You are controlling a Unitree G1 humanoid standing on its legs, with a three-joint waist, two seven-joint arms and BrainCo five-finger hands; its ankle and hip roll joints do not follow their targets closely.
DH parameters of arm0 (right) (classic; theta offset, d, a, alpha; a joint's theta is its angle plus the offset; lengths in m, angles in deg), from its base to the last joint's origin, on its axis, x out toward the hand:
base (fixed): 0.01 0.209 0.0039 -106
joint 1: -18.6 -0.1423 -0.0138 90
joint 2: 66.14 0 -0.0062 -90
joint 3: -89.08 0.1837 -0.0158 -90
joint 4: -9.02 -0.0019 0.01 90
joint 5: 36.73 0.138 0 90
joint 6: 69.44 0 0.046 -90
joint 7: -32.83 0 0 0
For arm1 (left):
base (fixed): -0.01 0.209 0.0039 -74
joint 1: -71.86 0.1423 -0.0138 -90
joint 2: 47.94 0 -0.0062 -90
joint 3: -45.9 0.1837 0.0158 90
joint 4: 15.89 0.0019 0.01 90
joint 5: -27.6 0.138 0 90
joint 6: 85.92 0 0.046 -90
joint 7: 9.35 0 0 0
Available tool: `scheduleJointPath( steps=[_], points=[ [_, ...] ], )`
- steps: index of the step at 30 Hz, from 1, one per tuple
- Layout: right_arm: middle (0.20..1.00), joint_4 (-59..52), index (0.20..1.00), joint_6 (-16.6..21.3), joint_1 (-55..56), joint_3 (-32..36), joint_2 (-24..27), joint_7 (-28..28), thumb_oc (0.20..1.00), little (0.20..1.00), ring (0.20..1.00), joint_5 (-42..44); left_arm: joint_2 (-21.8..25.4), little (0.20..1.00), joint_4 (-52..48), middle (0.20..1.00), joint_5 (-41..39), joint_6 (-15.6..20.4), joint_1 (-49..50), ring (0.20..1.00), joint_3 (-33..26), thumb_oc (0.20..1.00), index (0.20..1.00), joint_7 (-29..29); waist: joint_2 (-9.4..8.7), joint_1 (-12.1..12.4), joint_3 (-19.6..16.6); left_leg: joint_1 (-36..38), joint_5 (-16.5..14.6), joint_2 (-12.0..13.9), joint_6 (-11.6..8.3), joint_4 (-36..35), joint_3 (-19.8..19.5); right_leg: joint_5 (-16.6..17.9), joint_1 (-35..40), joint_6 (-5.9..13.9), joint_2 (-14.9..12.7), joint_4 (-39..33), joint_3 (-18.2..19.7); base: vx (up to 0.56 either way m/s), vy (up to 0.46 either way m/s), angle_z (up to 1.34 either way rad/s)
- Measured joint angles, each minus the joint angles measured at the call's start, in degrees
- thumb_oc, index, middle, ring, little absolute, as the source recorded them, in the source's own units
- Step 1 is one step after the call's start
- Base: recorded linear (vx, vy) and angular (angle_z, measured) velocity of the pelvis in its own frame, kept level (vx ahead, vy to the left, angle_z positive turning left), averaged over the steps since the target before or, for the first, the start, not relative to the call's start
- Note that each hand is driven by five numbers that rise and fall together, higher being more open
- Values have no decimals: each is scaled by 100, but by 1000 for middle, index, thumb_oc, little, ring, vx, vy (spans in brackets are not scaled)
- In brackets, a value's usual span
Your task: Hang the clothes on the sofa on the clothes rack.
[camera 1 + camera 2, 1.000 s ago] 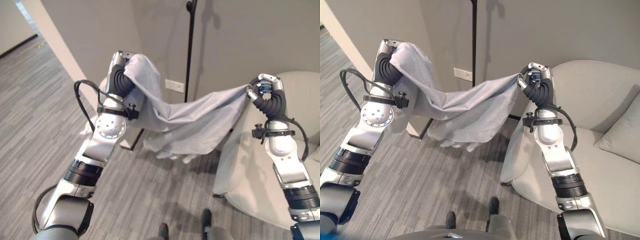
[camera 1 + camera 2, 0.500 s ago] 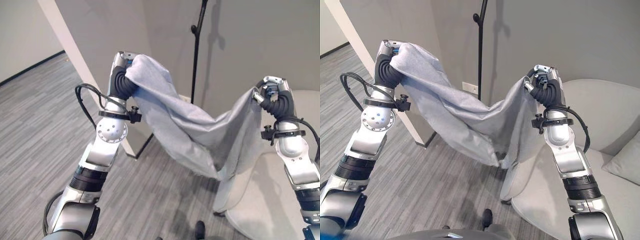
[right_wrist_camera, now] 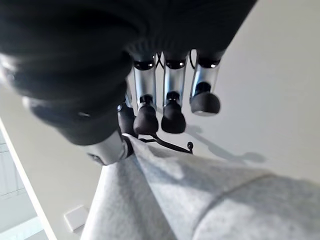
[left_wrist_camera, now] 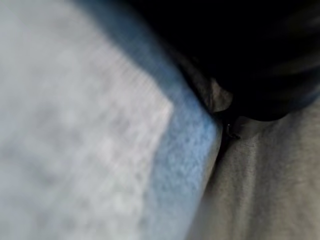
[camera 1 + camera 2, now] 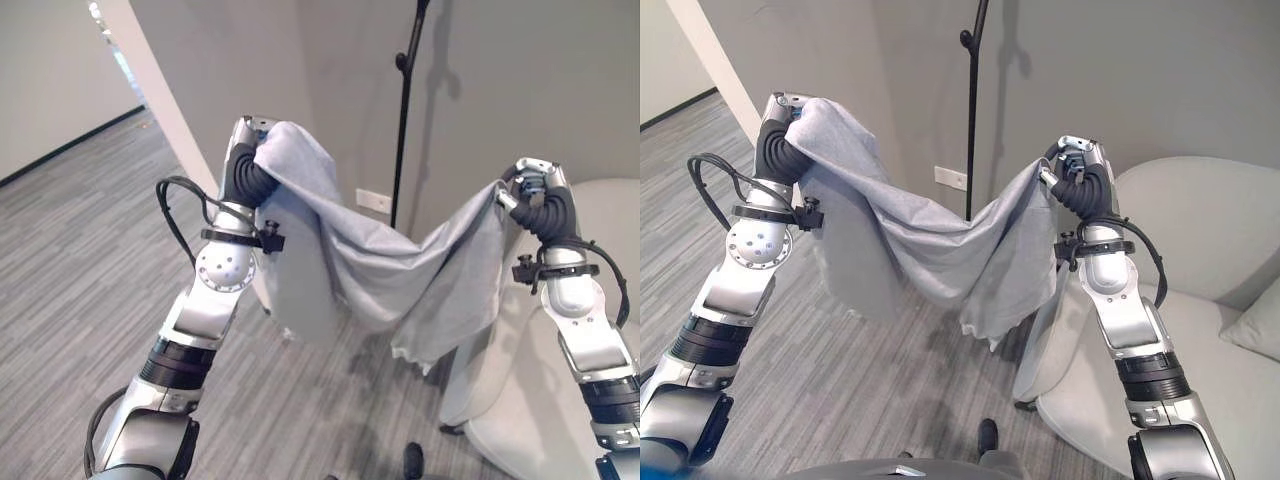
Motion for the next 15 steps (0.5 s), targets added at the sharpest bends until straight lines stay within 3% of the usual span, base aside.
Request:
scheduleJointPath(
  steps=[1,2,3,5,6,7,8,9,10,11,12,13,14,15],
  points=[
    [200,-9,200,0,22,19,-49,-2,200,200,200,-4,-6,200,4,200,-1,0,15,200,9,200,200,3,-17,-15,-6,-18,-64,-142,86,79,24,11,-109,84,-32,179,67,81,427,-31],
    [200,-18,200,-7,54,35,-211,-6,200,200,200,-7,-12,200,95,200,-1,4,-34,200,72,200,200,2,1,54,32,-202,-268,-370,511,334,141,-146,-529,269,-198,902,234,53,326,-46],
    [200,-67,200,-53,161,38,-148,10,200,200,200,-13,-29,200,225,200,4,-7,-49,200,219,200,200,-39,329,3,99,-131,-153,-554,943,233,85,-155,-1133,313,-258,2119,291,55,209,-43],
    [200,-93,200,-36,722,22,-130,-20,200,200,200,-14,-154,200,300,200,3,35,151,200,296,200,200,-56,235,-158,190,-29,-273,-870,969,458,134,-245,-1915,525,-638,3806,630,311,47,-5],
    [200,-114,200,-40,778,11,-130,-9,200,200,200,-14,-173,200,296,200,3,36,147,200,301,200,200,-52,250,-150,204,-107,-293,-885,935,425,110,-414,-2098,541,-645,3813,617,505,-100,-8],
    [200,-237,200,-23,761,9,-168,5,200,200,200,-15,-172,200,344,200,4,56,99,200,283,200,200,-43,219,-108,219,-237,-435,-880,588,387,208,-454,-2082,565,-706,2680,318,454,-131,11],
    [200,-299,200,-2,633,31,-160,-1,200,200,200,-16,-89,200,604,200,8,19,-227,200,262,200,200,-44,-3,-270,382,-738,-681,-890,651,1223,559,-514,-1758,1182,-965,815,-46,473,-141,2],
    [200,-291,200,1,615,41,-183,-8,200,200,200,-18,-48,200,618,200,11,0,-204,200,208,200,200,-41,-104,-285,479,-732,-759,-965,844,1372,578,-383,-1660,1143,-911,-48,-228,466,-158,50],
    [200,-388,200,5,669,38,-192,-43,200,200,200,-43,-44,200,677,200,14,48,-202,200,146,200,200,-38,-211,-494,548,-618,-1226,-915,73,1422,636,-13,-1669,857,-613,-25,-145,756,-332,77],
    [200,-467,200,20,656,59,-142,-43,200,200,200,-65,26,200,711,200,14,30,-280,200,115,200,200,-39,-245,-689,582,-575,-1411,-761,661,1719,571,6,-1571,930,-565,74,-34,569,-314,68],
    [200,-461,200,6,640,54,-139,-23,200,200,200,-65,-32,200,615,200,11,-9,-167,200,91,200,200,-38,-299,-556,564,-418,-1484,-789,661,1618,609,95,-1549,749,-395,149,-43,673,-383,100],
    [200,-545,200,11,773,188,-104,-4,200,200,200,-54,-473,200,389,200,2,-15,-110,200,143,200,200,-57,-91,-696,508,-124,-1431,-673,628,1388,187,40,-1260,285,-78,626,8,447,-308,84],
    [200,-538,200,57,726,180,42,92,200,200,200,-48,-472,200,48,200,-4,86,44,200,205,200,200,-81,146,-685,348,372,-1268,-459,555,730,-126,200,-762,-374,374,382,-167,536,-342,96],
    [200,-397,200,56,539,140,116,118,200,200,200,6,-393,200,110,200,-21,45,66,200,162,200,200,-94,246,-467,390,331,-777,-441,6,1096,-292,-144,-1107,-843,275,1439,15,393,-274,36]
  ],
)
